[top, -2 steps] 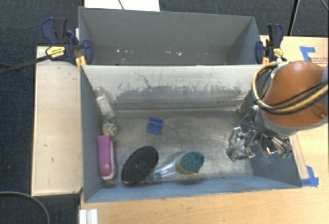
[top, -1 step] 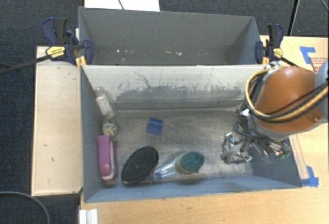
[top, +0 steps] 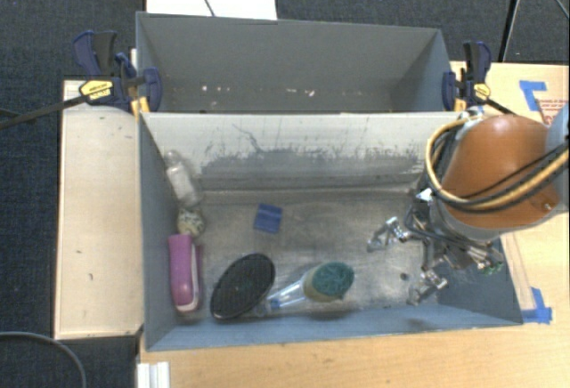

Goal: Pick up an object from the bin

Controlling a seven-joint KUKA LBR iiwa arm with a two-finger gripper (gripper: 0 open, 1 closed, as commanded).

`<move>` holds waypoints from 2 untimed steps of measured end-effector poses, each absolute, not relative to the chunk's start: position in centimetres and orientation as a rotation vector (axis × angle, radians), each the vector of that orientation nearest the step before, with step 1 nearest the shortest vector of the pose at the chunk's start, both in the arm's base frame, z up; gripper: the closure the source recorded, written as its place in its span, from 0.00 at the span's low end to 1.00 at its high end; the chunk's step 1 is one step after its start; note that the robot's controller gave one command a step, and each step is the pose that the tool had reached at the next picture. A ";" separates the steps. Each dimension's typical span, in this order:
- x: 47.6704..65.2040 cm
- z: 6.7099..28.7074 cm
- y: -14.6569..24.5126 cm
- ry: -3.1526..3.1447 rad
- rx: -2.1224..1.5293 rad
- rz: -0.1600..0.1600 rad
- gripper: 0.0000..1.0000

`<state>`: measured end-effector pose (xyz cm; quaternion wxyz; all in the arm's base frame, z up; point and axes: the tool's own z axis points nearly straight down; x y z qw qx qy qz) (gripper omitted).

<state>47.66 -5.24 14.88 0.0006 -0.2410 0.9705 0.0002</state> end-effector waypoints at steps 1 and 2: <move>48.5 8.2 0.8 2.987 -0.953 0.002 0.00; 48.4 8.4 0.5 2.989 -0.950 0.000 1.00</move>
Offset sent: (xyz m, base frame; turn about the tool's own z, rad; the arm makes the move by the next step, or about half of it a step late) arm 0.0069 0.0574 -0.0655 -0.1238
